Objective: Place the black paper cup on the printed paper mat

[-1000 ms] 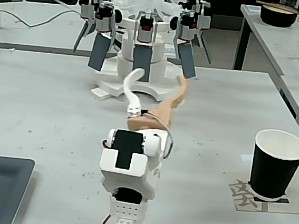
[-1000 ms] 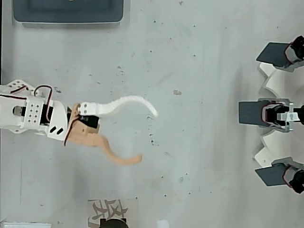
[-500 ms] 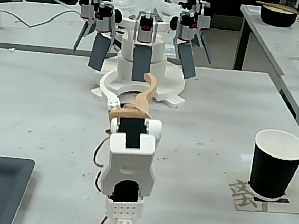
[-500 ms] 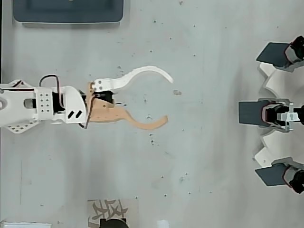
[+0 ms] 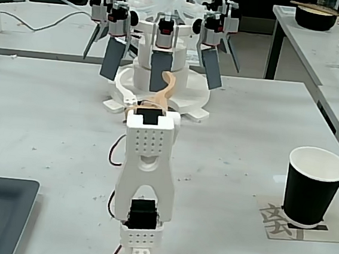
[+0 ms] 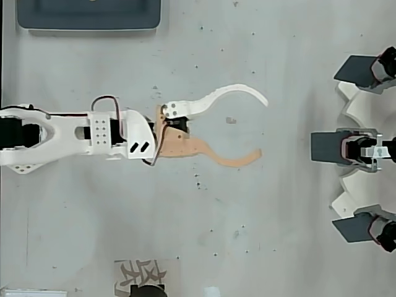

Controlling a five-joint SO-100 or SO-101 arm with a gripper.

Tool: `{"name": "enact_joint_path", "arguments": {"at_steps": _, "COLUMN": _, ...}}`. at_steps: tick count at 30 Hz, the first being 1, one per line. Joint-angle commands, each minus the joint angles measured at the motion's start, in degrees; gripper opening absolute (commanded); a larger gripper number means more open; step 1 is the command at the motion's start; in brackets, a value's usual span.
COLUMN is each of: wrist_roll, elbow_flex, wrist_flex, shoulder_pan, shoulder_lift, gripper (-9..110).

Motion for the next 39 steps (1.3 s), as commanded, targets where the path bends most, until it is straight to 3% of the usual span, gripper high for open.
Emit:
{"name": "enact_joint_path", "arguments": {"at_steps": 1, "wrist_roll": 0.6, "elbow_flex": -5.3, "wrist_flex": 0.6, "shoulder_pan": 0.5, "shoulder_lift": -2.1, "gripper": 16}}
{"name": "enact_joint_path", "arguments": {"at_steps": 39, "wrist_roll": 3.3, "elbow_flex": -23.0, "wrist_flex": 6.6, "shoulder_pan": 3.8, "shoulder_lift": -16.9, "gripper": 12}}
